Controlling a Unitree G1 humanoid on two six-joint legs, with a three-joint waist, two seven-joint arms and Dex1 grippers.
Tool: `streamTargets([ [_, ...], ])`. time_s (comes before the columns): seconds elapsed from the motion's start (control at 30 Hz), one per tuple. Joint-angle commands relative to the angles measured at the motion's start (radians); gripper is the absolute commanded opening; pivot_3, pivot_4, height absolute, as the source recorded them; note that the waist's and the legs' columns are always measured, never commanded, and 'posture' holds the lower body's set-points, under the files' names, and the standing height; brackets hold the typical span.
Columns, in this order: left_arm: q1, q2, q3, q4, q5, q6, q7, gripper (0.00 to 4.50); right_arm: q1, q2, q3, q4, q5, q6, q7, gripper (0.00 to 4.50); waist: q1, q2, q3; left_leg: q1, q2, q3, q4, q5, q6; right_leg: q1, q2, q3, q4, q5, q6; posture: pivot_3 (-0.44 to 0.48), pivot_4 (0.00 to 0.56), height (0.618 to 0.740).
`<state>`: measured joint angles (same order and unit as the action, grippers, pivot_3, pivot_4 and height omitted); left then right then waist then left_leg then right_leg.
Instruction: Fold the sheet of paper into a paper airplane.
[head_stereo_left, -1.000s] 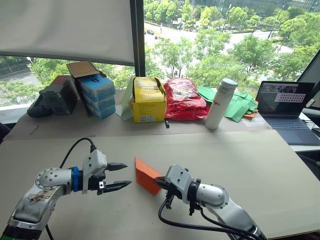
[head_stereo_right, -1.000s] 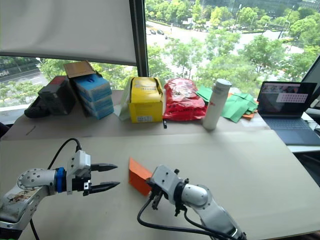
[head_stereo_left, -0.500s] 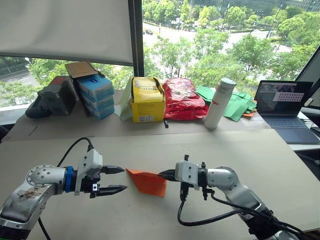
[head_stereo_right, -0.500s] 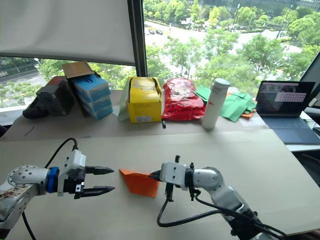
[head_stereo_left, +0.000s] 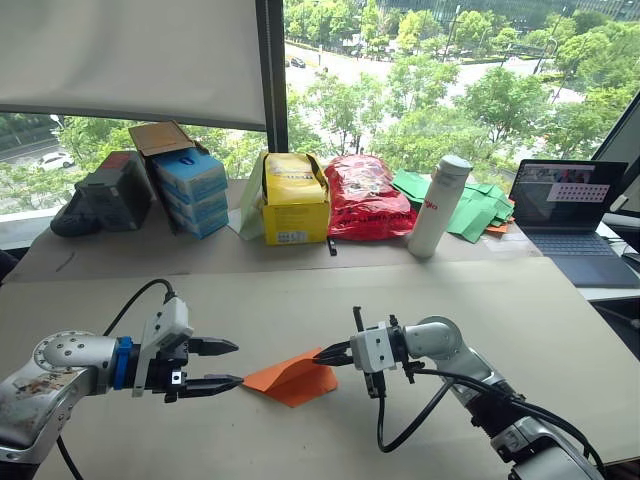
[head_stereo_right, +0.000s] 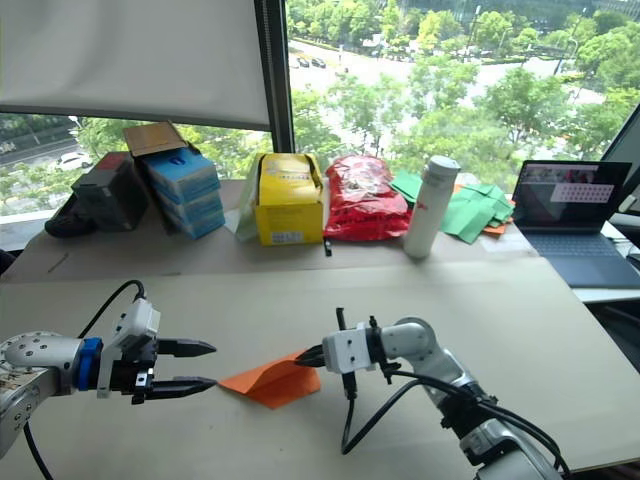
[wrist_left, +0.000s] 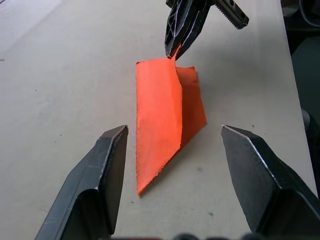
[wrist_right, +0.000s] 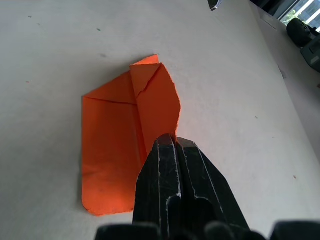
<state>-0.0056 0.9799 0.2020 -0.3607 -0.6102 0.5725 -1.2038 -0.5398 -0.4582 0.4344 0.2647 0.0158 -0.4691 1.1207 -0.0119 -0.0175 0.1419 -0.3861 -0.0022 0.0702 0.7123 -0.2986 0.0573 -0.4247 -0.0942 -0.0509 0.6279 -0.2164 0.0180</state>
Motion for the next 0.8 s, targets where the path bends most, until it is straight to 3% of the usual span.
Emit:
streamTargets([
  [0.03,0.018,0.011,0.040,-0.018,-0.007,-0.015,-0.006,3.12,0.019,-0.020,-0.019,-0.067,0.002,0.025,-0.003,0.07,0.000,0.000,0.000,0.000,0.000,0.000,0.000,0.000,0.000,0.000,0.000,0.000,0.000,0.000,0.000,0.000,0.150,0.740],
  [0.43,0.064,-0.028,0.028,0.091,0.054,-0.168,-0.055,3.12,0.154,0.001,-0.044,-0.329,-0.027,0.324,-0.157,0.07,0.000,0.001,0.001,0.000,0.001,0.000,-0.001,0.000,-0.002,-0.001,-0.004,0.005,0.001,-0.001,-0.002,0.000,0.150,0.740],
  [0.73,0.049,-0.025,0.020,0.161,0.078,-0.230,-0.095,3.12,0.213,-0.003,-0.030,-0.460,-0.025,0.449,-0.177,0.07,0.000,0.001,0.001,0.000,0.000,0.000,-0.001,0.000,-0.001,-0.001,-0.004,0.004,0.001,-0.001,-0.002,0.000,0.150,0.740],
  [0.8,0.041,-0.027,0.014,0.170,0.081,-0.235,-0.100,3.12,0.216,-0.004,-0.029,-0.463,-0.024,0.453,-0.177,0.61,0.001,0.001,0.001,0.000,0.000,0.000,-0.001,-0.001,-0.001,-0.001,-0.002,0.003,0.001,-0.001,-0.002,0.000,0.150,0.740],
])
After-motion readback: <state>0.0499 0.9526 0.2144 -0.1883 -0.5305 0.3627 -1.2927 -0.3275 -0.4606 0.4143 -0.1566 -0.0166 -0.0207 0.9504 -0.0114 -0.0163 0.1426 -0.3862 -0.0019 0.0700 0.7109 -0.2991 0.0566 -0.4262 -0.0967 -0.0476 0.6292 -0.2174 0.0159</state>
